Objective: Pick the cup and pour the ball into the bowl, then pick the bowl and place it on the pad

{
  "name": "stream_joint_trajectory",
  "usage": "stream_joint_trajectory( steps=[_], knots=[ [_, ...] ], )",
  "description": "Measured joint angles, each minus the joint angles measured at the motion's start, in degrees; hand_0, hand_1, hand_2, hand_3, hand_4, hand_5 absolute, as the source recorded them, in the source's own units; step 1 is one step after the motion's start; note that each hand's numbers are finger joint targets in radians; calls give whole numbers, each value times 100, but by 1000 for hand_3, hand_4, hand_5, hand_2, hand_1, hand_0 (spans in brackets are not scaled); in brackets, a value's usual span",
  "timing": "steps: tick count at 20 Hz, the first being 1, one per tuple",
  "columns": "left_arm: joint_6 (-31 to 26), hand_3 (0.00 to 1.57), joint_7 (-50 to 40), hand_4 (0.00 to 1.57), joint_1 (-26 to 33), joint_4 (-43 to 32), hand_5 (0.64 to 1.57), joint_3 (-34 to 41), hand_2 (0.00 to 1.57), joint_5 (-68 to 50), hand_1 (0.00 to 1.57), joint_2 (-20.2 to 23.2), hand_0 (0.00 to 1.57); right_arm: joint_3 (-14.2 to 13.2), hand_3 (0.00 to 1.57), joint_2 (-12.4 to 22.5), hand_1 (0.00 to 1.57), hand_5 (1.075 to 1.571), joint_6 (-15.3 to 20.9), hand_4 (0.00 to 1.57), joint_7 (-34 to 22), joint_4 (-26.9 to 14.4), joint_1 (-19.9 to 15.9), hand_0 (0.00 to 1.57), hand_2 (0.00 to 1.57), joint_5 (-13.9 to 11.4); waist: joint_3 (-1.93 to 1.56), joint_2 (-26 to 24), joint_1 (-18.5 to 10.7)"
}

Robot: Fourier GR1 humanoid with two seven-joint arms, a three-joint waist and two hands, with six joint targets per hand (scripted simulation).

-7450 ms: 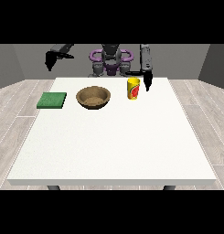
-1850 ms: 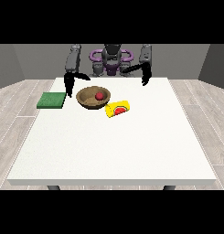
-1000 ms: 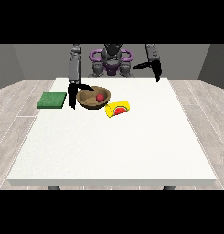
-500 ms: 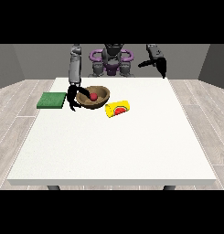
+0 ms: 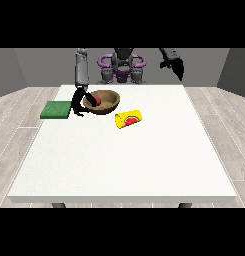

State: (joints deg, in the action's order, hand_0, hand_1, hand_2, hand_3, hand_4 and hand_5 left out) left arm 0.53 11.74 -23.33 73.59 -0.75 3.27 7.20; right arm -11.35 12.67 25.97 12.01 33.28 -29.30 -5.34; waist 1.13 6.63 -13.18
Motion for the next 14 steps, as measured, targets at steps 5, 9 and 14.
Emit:
stream_joint_trajectory(
  steps=[5,9,14],
  knots=[
    [-30,0,34,1005,392,-545,1404,327,0,-147,0,125,0,451,891,71,1571,1567,-158,807,-1522,110,-360,1571,1571,-326,-72,-788,578],
    [13,0,216,999,617,-771,1410,531,0,-175,0,222,0,561,771,296,1571,1570,-604,794,-2237,364,-553,1571,1571,-337,-95,-1029,968],
    [-64,0,264,1029,739,-701,1430,682,0,-247,0,350,0,357,728,695,1571,1571,-1052,777,-2427,640,-426,1571,1571,-148,-108,-955,1097]
  ],
)
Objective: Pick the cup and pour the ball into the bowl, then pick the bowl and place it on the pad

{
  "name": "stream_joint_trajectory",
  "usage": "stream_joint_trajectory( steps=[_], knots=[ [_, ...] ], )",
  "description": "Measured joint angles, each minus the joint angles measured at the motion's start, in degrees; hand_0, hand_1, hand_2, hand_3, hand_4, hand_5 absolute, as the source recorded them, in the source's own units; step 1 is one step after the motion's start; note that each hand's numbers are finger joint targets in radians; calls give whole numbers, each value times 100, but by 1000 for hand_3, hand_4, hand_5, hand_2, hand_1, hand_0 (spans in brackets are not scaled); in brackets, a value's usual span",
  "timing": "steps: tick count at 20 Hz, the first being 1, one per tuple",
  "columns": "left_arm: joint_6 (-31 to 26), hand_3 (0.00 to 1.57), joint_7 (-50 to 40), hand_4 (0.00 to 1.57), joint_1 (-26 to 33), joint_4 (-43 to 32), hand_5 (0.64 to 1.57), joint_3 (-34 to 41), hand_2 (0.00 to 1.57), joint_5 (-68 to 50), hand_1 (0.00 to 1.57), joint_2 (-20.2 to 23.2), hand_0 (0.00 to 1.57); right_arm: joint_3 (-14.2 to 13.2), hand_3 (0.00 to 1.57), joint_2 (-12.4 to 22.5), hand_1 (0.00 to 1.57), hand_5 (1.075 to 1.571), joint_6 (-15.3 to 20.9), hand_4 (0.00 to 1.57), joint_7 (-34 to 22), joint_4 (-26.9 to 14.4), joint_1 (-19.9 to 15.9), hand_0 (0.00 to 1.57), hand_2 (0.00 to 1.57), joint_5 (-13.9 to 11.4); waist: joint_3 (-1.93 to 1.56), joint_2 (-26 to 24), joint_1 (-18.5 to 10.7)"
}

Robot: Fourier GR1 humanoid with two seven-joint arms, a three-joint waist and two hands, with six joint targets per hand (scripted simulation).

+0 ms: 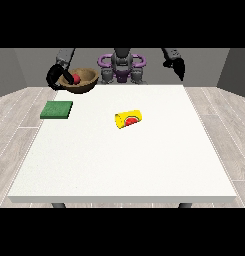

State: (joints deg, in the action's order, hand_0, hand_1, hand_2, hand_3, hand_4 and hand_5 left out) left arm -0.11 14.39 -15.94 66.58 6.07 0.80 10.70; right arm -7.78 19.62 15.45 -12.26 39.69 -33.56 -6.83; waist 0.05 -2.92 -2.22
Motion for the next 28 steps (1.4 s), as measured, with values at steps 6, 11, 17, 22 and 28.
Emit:
stream_joint_trajectory(
  steps=[6,11,17,22,28],
  knots=[
    [-144,0,140,1289,-81,42,1510,230,0,-160,0,168,0,-281,0,498,1571,1571,-457,888,206,200,167,1571,1571,176,-4,351,10],
    [-844,0,186,1296,-354,57,1571,1045,0,-869,0,1072,0,-690,0,996,1571,1570,-675,864,753,76,346,1571,1571,394,-6,786,-186],
    [-1751,0,487,1226,-430,-452,1566,1938,0,-1565,0,2110,0,-1000,0,1196,1571,1567,-680,793,1280,32,418,1571,1571,564,-6,1279,-336],
    [-2153,0,743,1185,-549,-962,1559,2334,0,-1800,0,2639,0,-1158,252,1259,1571,1561,-628,544,1473,-32,271,1571,1571,656,-4,1562,-292],
    [-2305,0,990,1174,-557,-1042,1548,2436,0,-1875,0,2768,0,-1454,1057,1657,614,1520,-502,0,1417,-430,121,614,681,724,-6,1859,-350]
  ],
)
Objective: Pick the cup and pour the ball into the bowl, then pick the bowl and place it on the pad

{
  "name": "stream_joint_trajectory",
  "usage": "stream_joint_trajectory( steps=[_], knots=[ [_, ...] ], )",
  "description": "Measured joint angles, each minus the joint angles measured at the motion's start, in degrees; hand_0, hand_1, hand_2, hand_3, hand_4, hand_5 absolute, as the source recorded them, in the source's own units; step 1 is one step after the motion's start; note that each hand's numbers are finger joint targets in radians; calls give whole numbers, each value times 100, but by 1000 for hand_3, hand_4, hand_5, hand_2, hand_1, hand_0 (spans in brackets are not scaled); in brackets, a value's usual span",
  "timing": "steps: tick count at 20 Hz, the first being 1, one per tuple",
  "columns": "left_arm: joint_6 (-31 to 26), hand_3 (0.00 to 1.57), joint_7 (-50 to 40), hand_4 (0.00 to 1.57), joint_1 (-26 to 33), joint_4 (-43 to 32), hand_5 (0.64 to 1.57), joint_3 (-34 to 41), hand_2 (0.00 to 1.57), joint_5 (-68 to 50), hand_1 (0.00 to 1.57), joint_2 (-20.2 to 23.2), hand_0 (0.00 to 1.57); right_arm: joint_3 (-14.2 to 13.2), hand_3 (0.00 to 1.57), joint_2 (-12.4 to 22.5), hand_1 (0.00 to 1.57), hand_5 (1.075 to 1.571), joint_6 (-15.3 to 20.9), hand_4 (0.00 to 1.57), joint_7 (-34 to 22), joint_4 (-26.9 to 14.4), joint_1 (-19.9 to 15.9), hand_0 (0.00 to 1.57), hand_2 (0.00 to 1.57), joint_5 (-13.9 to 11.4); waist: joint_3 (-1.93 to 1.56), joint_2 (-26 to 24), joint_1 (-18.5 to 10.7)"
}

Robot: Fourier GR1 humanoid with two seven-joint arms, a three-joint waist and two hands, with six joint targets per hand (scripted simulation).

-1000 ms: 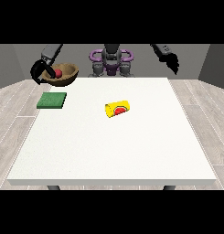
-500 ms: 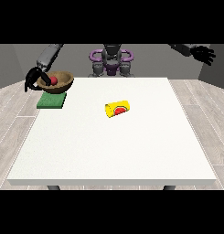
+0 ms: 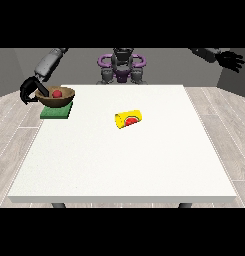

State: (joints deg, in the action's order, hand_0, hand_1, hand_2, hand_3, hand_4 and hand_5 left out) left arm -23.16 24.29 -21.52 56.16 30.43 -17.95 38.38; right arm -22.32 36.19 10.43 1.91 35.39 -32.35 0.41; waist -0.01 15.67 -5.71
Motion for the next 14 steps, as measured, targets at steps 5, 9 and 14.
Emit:
stream_joint_trajectory(
  steps=[5,9,14],
  knots=[
    [-88,0,92,1178,31,-153,1550,41,0,-22,0,92,0,-41,118,101,0,1392,-296,0,-1,-210,-105,0,184,93,-1,0,9],
    [65,0,-223,902,70,257,1559,-292,0,82,0,-196,0,20,0,134,0,1359,-372,0,-151,-408,-171,0,0,44,-6,-365,-39],
    [533,0,-970,902,64,789,1559,-939,0,291,0,-902,0,254,0,145,0,1434,-595,476,-664,-426,-423,0,0,-74,-5,-1243,11]
  ],
)
